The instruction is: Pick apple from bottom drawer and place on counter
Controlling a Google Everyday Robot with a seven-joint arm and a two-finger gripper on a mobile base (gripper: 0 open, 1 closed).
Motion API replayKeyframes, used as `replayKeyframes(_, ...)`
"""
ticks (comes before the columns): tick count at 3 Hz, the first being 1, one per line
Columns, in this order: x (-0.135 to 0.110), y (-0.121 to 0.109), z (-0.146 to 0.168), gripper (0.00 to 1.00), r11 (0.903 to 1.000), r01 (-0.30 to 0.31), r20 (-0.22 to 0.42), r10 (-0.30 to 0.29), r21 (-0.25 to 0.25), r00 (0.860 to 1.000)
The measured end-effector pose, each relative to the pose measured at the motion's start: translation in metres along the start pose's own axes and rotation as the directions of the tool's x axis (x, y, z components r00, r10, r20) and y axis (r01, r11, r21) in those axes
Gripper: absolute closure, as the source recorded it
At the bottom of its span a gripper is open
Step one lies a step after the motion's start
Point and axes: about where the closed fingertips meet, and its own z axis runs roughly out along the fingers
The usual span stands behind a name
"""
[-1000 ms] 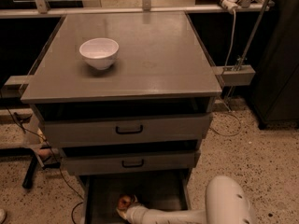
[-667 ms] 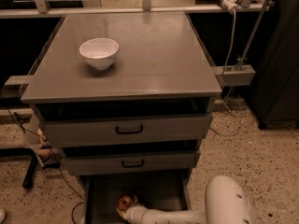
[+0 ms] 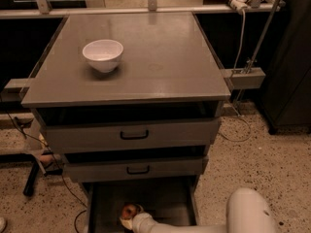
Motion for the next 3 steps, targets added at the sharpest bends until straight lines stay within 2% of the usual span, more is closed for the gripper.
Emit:
replayKeyframes(1, -0.011, -0.013, -0.028, 1.0, 0.9983, -0.014, 0.017, 0.013, 0.057, 1.0)
replayKeyframes(2, -0.027, -0.039, -0.061, 1.0, 0.9901, 0.024, -0.003, -0.024, 0.138, 1.0)
replayKeyframes(3, -0.05, -0.072, -0.093, 1.0, 0.9731, 0.063, -0.025, -0.059, 0.221, 0.998)
